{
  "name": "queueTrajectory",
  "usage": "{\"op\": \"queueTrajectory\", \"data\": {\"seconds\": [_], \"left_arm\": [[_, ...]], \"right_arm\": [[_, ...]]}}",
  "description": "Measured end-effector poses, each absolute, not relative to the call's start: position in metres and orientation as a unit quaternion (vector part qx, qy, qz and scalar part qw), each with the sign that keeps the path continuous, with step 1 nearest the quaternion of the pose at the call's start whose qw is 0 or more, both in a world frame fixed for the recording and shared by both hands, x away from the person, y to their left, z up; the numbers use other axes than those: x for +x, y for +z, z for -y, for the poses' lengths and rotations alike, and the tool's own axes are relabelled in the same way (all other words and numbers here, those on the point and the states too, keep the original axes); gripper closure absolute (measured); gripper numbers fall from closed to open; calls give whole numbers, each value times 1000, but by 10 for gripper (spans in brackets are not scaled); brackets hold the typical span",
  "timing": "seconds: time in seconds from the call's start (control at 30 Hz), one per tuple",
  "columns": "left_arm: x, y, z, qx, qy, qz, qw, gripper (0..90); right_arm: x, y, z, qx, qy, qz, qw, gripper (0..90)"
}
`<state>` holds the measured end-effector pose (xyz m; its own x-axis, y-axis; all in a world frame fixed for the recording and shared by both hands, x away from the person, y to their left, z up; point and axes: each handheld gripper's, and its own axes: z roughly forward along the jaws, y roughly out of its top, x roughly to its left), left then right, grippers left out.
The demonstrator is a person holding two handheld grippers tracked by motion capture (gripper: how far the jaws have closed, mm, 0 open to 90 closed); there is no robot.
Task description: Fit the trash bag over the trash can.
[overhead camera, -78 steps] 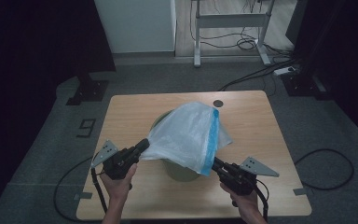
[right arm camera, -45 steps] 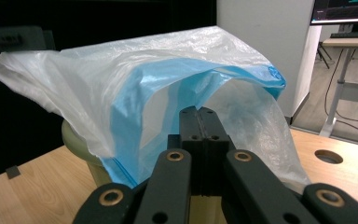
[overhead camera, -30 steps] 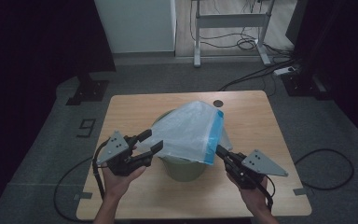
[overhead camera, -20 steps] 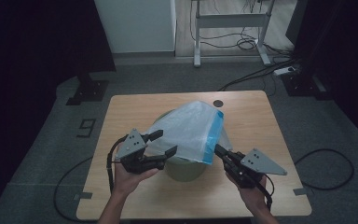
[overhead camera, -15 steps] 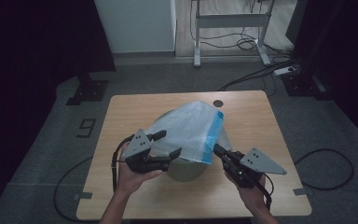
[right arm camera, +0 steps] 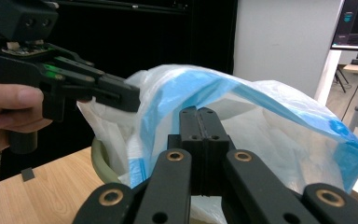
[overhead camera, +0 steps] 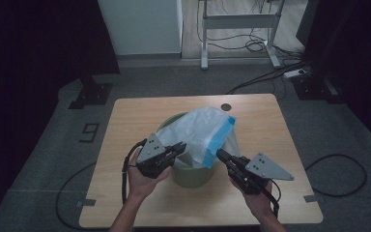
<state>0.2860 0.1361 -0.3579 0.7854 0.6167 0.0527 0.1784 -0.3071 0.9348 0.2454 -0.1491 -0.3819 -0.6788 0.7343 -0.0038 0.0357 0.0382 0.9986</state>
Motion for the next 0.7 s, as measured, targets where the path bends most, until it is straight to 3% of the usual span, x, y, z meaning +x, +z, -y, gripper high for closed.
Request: {"op": "queueTrajectory", "data": {"seconds": [0.27, 0.7], "left_arm": [[282, -356, -151, 731, 200, -272, 593, 898], [257, -363, -166, 704, 221, -273, 617, 897]], "right_arm": [[245, -395, 153, 308, 625, -666, 266, 893], [231, -408, 143, 297, 633, -676, 232, 891]]}}
